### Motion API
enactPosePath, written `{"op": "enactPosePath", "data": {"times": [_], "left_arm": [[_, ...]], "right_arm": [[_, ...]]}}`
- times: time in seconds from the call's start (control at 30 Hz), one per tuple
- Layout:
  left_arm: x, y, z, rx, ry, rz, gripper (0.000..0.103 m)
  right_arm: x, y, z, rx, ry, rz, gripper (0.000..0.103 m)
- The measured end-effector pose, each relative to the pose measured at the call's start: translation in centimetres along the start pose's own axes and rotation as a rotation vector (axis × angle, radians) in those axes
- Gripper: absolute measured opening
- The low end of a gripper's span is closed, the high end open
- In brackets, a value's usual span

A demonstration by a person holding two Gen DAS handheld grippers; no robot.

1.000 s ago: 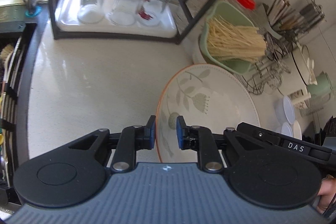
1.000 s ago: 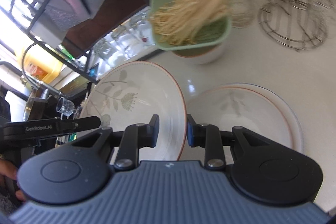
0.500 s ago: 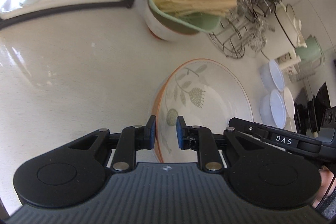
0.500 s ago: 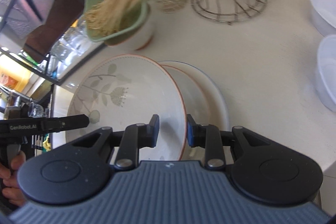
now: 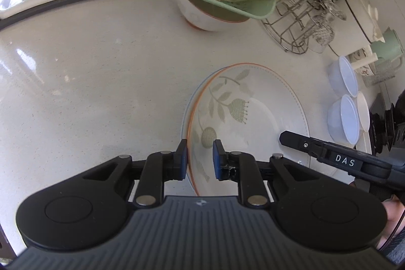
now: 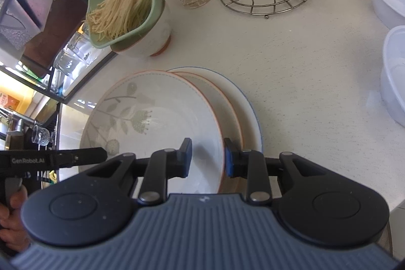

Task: Organize plates and bowls
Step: 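Lower the flat leaf plate onto the plate stack and open both grippers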

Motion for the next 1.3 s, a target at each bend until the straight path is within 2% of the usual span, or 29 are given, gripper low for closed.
{"op": "enactPosePath", "data": {"times": [0.13, 0.3, 0.57, 0.73, 0.8, 0.93, 1.07, 1.2, 1.3], "left_arm": [[0.2, 0.5, -0.1, -0.022, 0.02, 0.005, 0.023], [-0.3, 0.9, -0.3, -0.064, 0.009, -0.01, 0.025], [-1.1, 1.9, -1.4, -0.15, 0.006, -0.079, 0.025], [-1.1, 1.7, -2.1, -0.172, 0.007, -0.094, 0.025], [-1.2, 1.4, -2.4, -0.172, -0.002, -0.072, 0.024], [-1.2, 0.8, -2.8, -0.147, -0.03, 0.005, 0.007], [-1.1, 0.7, -2.9, -0.162, -0.051, 0.022, 0.006], [-1.3, 0.9, -2.9, -0.182, -0.07, 0.026, 0.005], [-1.3, 0.8, -2.7, -0.179, -0.07, 0.033, 0.005]], "right_arm": [[0.4, 0.1, 0.0, -0.001, -0.007, 0.004, 0.029], [0.6, 0.3, 0.1, 0.003, -0.023, 0.002, 0.03], [0.7, 0.7, 0.3, -0.015, -0.037, -0.024, 0.03], [0.8, 0.8, 0.3, -0.031, -0.048, -0.029, 0.03], [0.9, 0.9, 0.3, -0.035, -0.052, -0.035, 0.03], [0.8, 1.2, 0.4, -0.033, -0.056, -0.055, 0.03], [0.5, 1.0, 0.4, -0.021, -0.069, -0.064, 0.03], [-0.7, 1.1, 0.7, -0.01, -0.135, -0.087, 0.028], [-1.1, 1.0, 1.2, -0.005, -0.153, -0.089, 0.029]]}}
Point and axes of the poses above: each gripper's, at about its wrist camera, not at the fingertips, and x roughly the way its jaws point, y to its left, z to its top, the point moved 2 cm from there along x, roughly the way its jaws point, and after that the axes turned 2 degrees about x, right-handed, at the moved point
